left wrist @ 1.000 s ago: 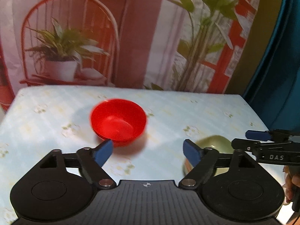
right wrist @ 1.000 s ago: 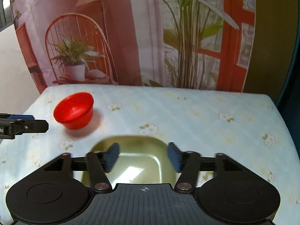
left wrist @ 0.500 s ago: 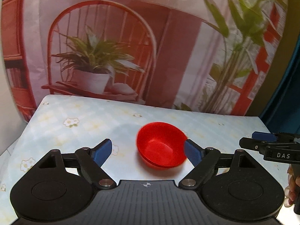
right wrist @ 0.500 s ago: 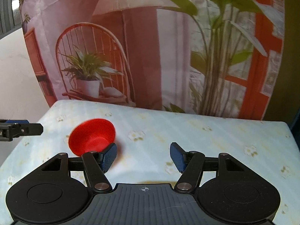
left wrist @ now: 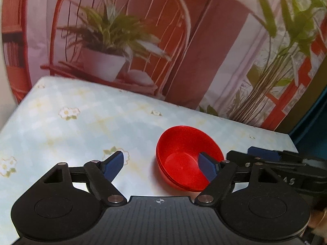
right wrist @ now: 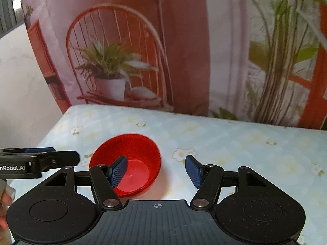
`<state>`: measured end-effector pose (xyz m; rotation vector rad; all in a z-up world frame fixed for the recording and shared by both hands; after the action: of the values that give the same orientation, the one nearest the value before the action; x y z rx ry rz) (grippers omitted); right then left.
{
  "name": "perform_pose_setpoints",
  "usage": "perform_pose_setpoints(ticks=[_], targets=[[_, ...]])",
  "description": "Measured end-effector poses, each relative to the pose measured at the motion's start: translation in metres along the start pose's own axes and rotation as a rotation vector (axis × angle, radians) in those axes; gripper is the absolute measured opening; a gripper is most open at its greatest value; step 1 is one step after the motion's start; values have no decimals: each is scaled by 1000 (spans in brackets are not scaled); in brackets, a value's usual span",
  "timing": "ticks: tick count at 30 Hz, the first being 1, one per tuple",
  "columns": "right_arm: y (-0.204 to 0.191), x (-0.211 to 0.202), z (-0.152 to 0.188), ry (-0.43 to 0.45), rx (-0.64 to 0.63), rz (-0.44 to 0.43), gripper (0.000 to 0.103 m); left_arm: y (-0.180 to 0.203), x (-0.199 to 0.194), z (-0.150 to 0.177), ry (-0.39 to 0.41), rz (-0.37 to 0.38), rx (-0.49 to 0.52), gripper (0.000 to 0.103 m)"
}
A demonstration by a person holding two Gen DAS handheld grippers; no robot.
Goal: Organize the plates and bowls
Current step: 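Close the left gripper on the rim of the red bowls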
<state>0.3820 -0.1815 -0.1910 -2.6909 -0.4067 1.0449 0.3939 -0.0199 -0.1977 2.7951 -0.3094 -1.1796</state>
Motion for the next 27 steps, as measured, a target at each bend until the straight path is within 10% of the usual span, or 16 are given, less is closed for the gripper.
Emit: perform_pose_setpoints(ticks=[22, 27], targets=[[13, 64, 25, -126, 1, 13, 47, -3, 51, 20, -111, 50, -113, 56], [11, 66, 25, -141, -5, -5, 39, 0, 54, 22, -117, 72, -116, 35]])
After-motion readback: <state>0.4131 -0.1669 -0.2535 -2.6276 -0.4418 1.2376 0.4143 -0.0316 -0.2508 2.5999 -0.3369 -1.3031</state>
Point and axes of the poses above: each gripper's, at about its wrist camera, not at the fingertips, and x roughly the way its jaws point, y to its right, z to its underside, the point moved 8 cm from there along x, roughly the way its jaws point, and after that the axes turned 9 degrees about -z, right-handed, at the moved point
